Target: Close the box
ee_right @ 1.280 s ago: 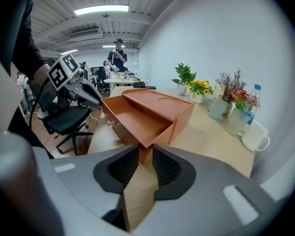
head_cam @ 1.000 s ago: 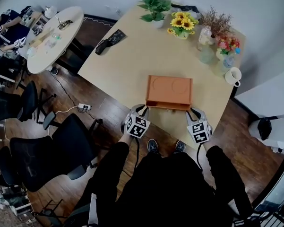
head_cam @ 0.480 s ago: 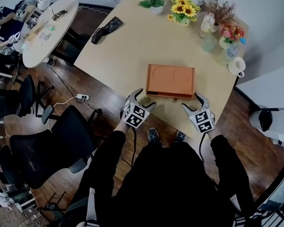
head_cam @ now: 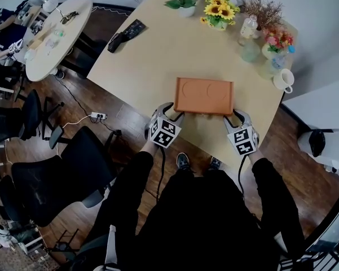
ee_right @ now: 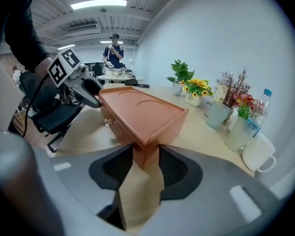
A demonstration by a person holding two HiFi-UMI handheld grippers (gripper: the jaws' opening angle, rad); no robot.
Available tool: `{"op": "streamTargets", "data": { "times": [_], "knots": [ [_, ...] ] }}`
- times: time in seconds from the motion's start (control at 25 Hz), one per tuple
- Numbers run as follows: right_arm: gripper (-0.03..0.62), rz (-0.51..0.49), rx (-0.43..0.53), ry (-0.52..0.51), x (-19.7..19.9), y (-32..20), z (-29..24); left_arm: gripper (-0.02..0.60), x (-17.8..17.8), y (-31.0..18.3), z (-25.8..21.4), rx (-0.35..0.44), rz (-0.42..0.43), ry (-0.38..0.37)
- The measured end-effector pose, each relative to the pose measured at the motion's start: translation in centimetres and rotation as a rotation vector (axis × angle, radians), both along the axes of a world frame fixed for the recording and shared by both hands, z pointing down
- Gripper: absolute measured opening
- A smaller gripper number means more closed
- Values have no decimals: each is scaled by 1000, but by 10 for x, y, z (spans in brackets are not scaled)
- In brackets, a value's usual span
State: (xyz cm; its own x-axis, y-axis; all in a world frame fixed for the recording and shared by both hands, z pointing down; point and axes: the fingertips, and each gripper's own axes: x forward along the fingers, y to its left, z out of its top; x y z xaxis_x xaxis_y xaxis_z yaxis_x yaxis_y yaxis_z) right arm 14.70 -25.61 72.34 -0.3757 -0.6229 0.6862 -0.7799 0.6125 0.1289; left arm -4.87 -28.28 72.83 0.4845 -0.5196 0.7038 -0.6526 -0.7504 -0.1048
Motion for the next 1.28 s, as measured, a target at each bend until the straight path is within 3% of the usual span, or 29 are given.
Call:
{"op": "streamTargets", "data": {
  "times": [0.32,0.4,0.52,0.64,0.84,0.92,1.0,1.16,1.28],
  "knots": [
    [156,31,-7,-26,2,-5,1,184,-8,-2,-4,8,-141,57],
    [139,55,7,-83,4,2,-14,184,-12,8,-19,-12,-206,127],
    [129,94,87,-235,2,12,-72,184,0,24,-80,-7,-260,322],
    [129,84,193,-411,-17,26,-160,184,23,38,-179,115,-210,501],
    [129,-8,411,-591,-59,49,-290,184,57,69,-331,430,-63,687],
    [130,-28,483,-608,-70,57,-317,184,69,85,-352,478,-17,708],
    [138,-49,506,-611,-77,67,-328,184,78,101,-351,463,-2,679],
    [126,-65,493,-618,-77,76,-328,184,83,114,-330,376,-48,655],
    [124,-67,509,-615,-76,79,-331,184,74,111,-328,367,-105,673]
  ]
}}
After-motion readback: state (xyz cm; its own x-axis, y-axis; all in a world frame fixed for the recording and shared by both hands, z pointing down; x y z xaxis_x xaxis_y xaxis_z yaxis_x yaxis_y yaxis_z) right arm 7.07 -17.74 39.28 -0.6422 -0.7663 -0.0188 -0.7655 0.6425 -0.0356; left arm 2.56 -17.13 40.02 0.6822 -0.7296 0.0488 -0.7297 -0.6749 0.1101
